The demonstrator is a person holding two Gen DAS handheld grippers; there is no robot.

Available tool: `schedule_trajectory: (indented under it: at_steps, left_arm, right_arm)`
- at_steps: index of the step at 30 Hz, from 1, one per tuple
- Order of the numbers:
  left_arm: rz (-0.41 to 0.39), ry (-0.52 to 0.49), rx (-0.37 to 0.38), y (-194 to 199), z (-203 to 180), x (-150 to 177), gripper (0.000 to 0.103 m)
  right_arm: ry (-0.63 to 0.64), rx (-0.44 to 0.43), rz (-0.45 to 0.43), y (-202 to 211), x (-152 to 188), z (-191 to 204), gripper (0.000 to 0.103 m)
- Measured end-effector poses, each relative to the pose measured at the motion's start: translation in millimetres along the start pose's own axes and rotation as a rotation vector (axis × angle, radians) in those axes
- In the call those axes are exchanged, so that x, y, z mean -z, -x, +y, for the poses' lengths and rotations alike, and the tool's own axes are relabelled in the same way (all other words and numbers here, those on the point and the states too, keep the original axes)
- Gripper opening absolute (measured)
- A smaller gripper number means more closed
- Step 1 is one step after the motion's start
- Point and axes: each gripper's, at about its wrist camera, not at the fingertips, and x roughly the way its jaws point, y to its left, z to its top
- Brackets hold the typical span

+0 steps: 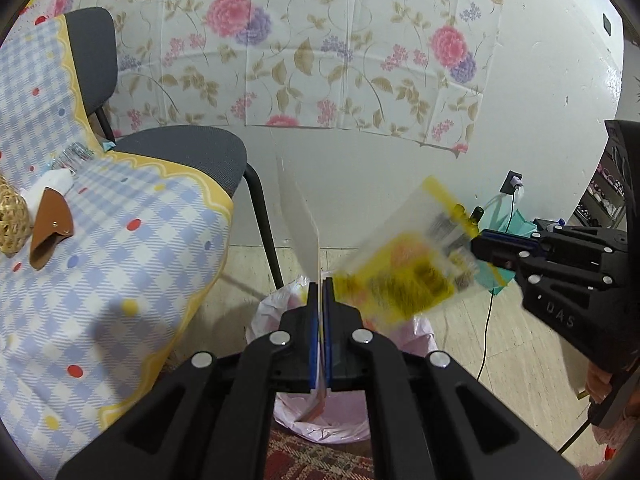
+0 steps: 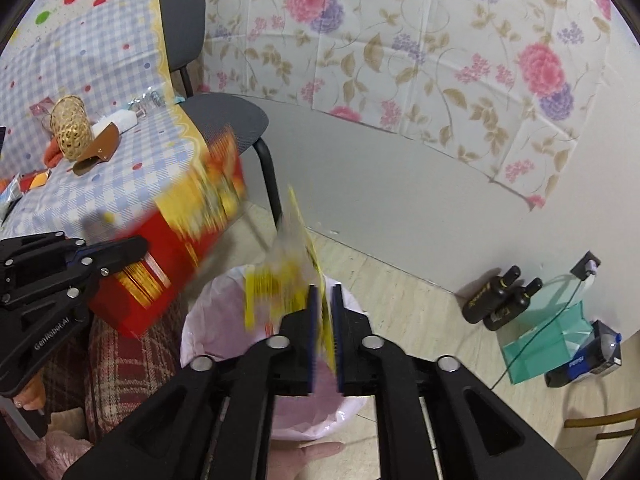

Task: Collect trash
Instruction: 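Carry both held items over the pink bin and open both tools, then grasp the red card with the left tool while the right tool approaches the brown leather piece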

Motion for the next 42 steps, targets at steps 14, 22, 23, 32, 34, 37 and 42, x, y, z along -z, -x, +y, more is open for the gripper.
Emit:
schedule_trajectory:
  at_steps: [14,22,23,32,34,37,42]
  left_arm:
    - [-0.089,0.083,-0.161,43.4,56.1,-13.3,0.030]
    - [-0.140,0.173,-0.304,85.7,101.8,-12.4,0.033]
    - [-0.146,0.186,-0.320,90.6,107.4,-11.1,0.034]
    - [-0.176,0.319,-0.452,133.0,162.8,7.8,0.043]
    - [-0.174,0.349,-0.481,141.1,175.9,13.6,0.044]
    - [-0.180,0.390,-0.528,153.7,194.8,20.5,0.044]
    - [-0.205,0.457,-0.604,177.2,225.1,31.7,0.054]
  right_arm:
    - [-0.017,-0.122,-0.119,7.1,-35.8,17.6,0.048]
    - [0.052,-0.265,-0.208,14.8,-70.8,66.2,0.049]
    - [0.062,-0.280,-0.218,15.7,-74.1,72.8,0.049]
    - [0.147,-0.390,-0.257,11.7,-104.4,137.6,0.049]
    - [0.170,-0.405,-0.260,9.2,-109.1,152.0,0.049]
    - [0.192,-0.432,-0.257,4.9,-115.1,170.0,0.049]
    - [0.249,-0.456,-0.256,-4.2,-125.2,207.9,0.059]
